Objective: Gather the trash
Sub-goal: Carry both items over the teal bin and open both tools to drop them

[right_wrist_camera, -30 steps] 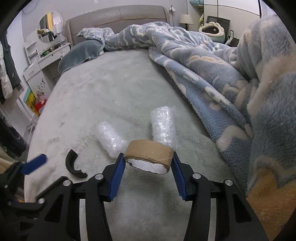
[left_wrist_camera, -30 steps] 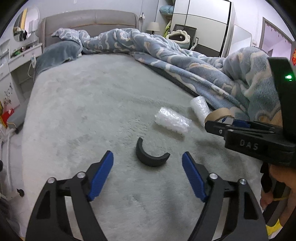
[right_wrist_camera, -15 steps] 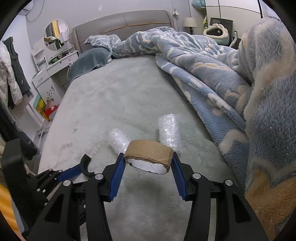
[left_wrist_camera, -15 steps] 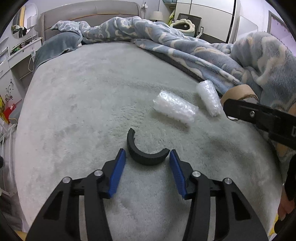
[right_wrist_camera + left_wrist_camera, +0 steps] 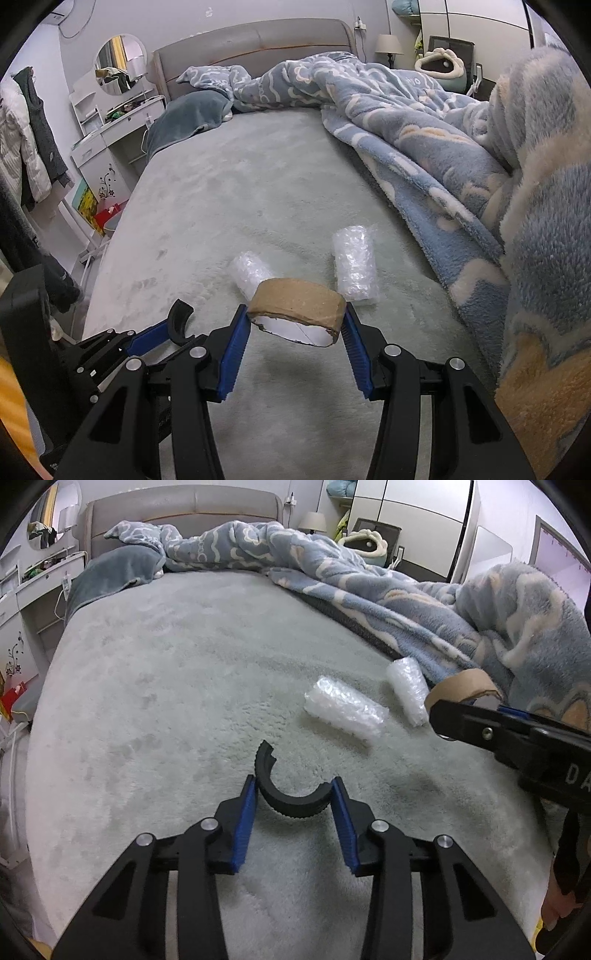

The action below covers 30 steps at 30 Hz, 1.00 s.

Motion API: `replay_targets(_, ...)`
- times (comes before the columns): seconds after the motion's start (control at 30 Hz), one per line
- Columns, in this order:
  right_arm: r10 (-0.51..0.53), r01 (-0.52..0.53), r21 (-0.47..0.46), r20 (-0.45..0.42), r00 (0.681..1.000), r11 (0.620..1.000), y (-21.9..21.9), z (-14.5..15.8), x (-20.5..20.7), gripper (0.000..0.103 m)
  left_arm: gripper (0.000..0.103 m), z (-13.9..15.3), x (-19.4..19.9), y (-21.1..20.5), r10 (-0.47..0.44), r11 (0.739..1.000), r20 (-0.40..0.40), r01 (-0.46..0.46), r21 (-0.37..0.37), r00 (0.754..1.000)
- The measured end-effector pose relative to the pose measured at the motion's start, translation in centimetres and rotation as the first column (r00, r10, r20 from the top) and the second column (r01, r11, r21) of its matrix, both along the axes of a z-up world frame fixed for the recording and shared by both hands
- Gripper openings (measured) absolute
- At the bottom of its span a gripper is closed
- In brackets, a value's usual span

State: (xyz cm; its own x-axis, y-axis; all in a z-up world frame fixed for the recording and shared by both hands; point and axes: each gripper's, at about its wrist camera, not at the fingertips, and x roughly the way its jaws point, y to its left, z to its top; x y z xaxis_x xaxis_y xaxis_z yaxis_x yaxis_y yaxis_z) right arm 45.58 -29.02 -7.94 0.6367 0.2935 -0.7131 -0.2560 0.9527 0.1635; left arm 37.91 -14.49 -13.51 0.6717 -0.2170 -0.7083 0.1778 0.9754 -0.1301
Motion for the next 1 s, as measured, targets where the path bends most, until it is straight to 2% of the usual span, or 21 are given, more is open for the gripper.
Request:
replay_targets(0.2,0.032,-0.033,0.026,0.004,0.999,0.999,1.4,0.9,-1.0,0.051,0.042,1.0,-1.5,1.7,0.001,1.000,0.012,-0.001,0.000,1.000)
replay_targets(0.33,0.057,-0.057,0.048,0.007,0.998,0.997,3.0,1.5,-1.9,0.051,0.042,1.8,-3.1,3.9,0.018,1.000,0.019,-0.018,0.023,1.000)
replay_targets(0.5,0.132,-0.132,0.036,-0.004,0.991,0.991,7.1,1.2,-3.5,0.051,0.042,2.1,-5.4,7.7,0.054,0.995,0.018,-0.055,0.078,0.998)
replay_targets(0.7,0.261,-0.261,-0.013,-0.003,0.965,0.965,12.5,1.1,-5.2,0.051,0.042,1.7,-7.3,13.3,0.122,0.988,-0.014,-0.120,0.100,0.992)
replay_targets(0.8,0.311,-0.311,-0.005,-0.009,0.950,0.950,14.6,1.1,-5.7,0.051,0.042,1.1,-7.8,16.0,0.158,0.982,-0.038,-0.153,0.113,0.987)
replay_targets(1.0,0.410,-0.410,-0.009,-0.028,0.912,0.912,19.8,0.6,-6.9,0.051,0.043,-1.2,-8.5,21.3,0.214,0.971,-0.137,-0.196,0.136,0.967)
